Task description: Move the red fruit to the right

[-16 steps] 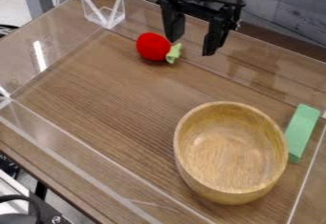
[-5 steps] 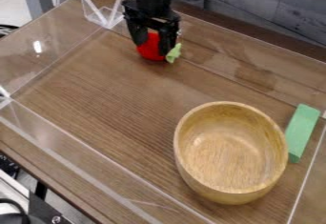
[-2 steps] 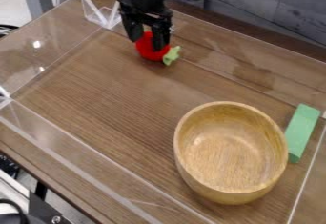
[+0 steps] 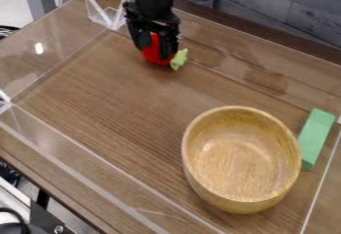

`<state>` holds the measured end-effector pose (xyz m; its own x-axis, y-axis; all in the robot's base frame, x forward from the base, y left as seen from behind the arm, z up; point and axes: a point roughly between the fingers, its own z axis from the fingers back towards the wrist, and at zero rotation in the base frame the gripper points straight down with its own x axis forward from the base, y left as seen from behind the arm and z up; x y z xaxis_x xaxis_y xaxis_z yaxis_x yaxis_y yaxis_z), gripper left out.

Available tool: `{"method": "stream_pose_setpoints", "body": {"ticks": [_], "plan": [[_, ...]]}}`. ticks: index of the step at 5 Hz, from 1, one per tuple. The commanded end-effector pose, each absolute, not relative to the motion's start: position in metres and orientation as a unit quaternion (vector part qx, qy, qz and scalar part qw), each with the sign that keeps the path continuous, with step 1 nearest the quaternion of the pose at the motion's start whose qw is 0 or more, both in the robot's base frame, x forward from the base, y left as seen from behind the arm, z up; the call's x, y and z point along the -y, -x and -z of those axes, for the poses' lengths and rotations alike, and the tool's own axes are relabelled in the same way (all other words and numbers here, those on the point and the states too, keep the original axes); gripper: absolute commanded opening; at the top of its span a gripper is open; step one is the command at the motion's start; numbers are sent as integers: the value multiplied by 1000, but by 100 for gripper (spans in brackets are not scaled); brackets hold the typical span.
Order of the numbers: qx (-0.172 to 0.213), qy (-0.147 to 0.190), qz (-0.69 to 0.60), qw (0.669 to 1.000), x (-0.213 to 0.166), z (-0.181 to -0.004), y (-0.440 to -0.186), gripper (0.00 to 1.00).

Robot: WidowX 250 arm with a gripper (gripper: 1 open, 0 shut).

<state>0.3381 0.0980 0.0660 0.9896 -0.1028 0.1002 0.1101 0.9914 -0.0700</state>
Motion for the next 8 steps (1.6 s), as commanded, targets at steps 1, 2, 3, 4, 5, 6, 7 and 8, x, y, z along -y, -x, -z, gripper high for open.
{"method": "stream_pose_setpoints", "body": {"ticks": [1, 2, 3, 4, 5, 6, 7, 8], "plan": [[87, 24, 47, 995, -96, -91, -339, 100], [94, 19, 34, 995, -96, -88, -341, 100], [99, 14, 21, 995, -97, -84, -343, 100], [103, 9, 10, 995, -99, -79, -346, 100], [103, 7, -9, 995, -104, -82, -344, 0], [105, 3, -29, 994, -108, -90, -342, 0], [121, 0, -44, 992, -103, -98, -342, 0], [134, -2, -59, 989, -96, -103, -343, 0]]}}
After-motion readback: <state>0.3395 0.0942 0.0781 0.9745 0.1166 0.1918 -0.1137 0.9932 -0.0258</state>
